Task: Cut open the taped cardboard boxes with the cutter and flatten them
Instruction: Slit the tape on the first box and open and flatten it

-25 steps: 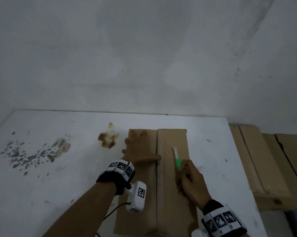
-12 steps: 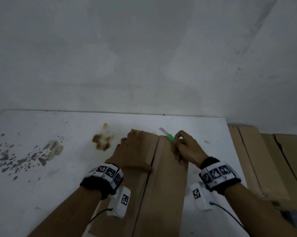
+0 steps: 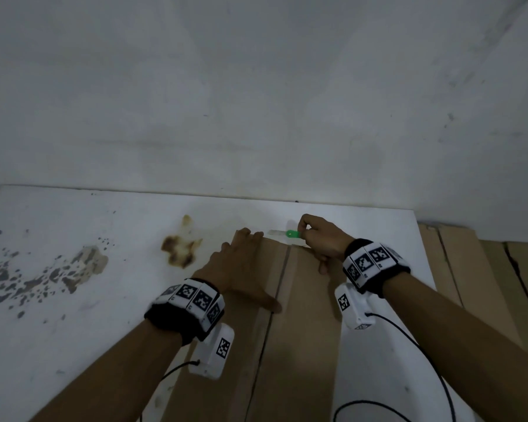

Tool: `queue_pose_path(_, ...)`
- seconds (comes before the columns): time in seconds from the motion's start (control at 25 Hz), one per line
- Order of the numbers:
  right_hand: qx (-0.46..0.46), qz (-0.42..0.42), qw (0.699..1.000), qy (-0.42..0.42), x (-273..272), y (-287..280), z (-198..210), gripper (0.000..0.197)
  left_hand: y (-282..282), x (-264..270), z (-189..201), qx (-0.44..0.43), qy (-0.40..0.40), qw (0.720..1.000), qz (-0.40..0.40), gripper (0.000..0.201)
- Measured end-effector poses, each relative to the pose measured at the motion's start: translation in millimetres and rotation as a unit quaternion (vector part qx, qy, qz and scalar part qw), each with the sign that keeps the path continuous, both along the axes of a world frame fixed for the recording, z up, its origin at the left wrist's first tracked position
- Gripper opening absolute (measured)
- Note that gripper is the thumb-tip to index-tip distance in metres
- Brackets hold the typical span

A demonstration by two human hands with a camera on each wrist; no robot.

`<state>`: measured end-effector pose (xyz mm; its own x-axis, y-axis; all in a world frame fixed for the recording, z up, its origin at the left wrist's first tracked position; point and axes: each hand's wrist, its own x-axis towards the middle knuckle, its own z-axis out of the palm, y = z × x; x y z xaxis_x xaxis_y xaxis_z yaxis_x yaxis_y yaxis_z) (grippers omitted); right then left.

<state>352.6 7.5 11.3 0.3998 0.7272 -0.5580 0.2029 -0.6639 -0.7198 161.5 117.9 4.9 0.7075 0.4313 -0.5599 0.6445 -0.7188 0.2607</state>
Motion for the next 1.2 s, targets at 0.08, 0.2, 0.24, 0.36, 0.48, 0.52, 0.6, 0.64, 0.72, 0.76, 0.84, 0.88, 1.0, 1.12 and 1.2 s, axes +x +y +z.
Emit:
queue_pose_path(0.08, -0.011, -0.004, 1.0, 0.009, 2.8, 1.9, -0.1, 0.016, -3.2, 3.6, -1.1, -0.003, -0.025, 0.999, 0.032, 0.139)
queue_pose_path(0.2, -0.016, -0.002, 1.0, 0.018, 5.1, 3.7, 2.1, 0.016, -3.3, 9.0, -1.7, -0.007, -0.037, 0.998, 0.055, 0.13)
queue_pose_path(0.24, -0.016, 0.003, 1.0, 0.015, 6.1, 4.3, 2.0, 0.016, -2.7, 11.0, -1.9, -0.013, -0.036, 0.997, 0.063, 0.128)
queue_pose_path(0.36, -0.024, 0.016, 1.0, 0.008, 8.4, 7.4, 0.3, 0.021, -1.9, 17.6, 0.4, -0.031, -0.04, 0.994, 0.095, 0.124)
queue_pose_path(0.48, -0.034, 0.02, 0.999, 0.008, 8.3, 10.0, 1.1, 0.024, -0.9, 21.5, 3.7, -0.045, -0.037, 0.992, 0.112, 0.121)
queue_pose_path(0.52, -0.036, 0.021, 0.999, 0.006, 8.1, 10.8, 2.7, 0.024, -0.3, 21.5, 4.1, -0.047, -0.037, 0.992, 0.112, 0.12)
queue_pose_path(0.6, -0.038, 0.027, 0.999, 0.012, 7.9, 12.4, 6.5, 0.025, 1.3, 20.6, 1.9, -0.047, -0.043, 0.991, 0.114, 0.118)
queue_pose_path(0.64, -0.038, 0.031, 0.999, 0.016, 7.8, 12.8, 8.0, 0.024, 1.8, 19.7, 0.4, -0.047, -0.047, 0.991, 0.116, 0.116)
queue_pose_path(0.72, -0.035, 0.031, 0.999, 0.021, 7.0, 12.6, 10.7, 0.024, 2.2, 18.4, -1.7, -0.047, -0.054, 0.99, 0.118, 0.112)
queue_pose_path(0.76, -0.031, 0.026, 0.999, 0.024, 6.3, 11.1, 11.3, 0.024, 1.7, 18.3, -2.3, -0.045, -0.058, 0.991, 0.115, 0.111)
queue_pose_path(0.84, -0.018, -0.003, 0.999, 0.038, 5.3, 6.0, 12.3, 0.021, 1.5, 19.0, -2.1, -0.035, -0.067, 0.993, 0.093, 0.109)
queue_pose_path(0.88, -0.012, -0.022, 0.999, 0.048, 4.6, 2.4, 12.8, 0.019, 2.5, 19.4, -1.7, -0.029, -0.073, 0.994, 0.075, 0.11)
queue_pose_path(1.0, -0.005, -0.054, 0.995, 0.088, 0.4, -9.8, 12.5, 0.014, 14.2, 23.3, 8.3, -0.018, -0.07, 0.997, 0.005, 0.112)
queue_pose_path(1.12, -0.004, -0.084, 0.988, 0.129, -13.2, -25.1, 7.2, 0.013, 29.0, 24.7, 16.3, -0.017, -0.035, 0.996, -0.075, 0.111)
queue_pose_path(1.2, -0.01, -0.081, 0.987, 0.14, -25.4, -35.4, 2.3, 0.013, 31.7, 21.4, 14.8, -0.014, 0.0, 0.994, -0.113, 0.116)
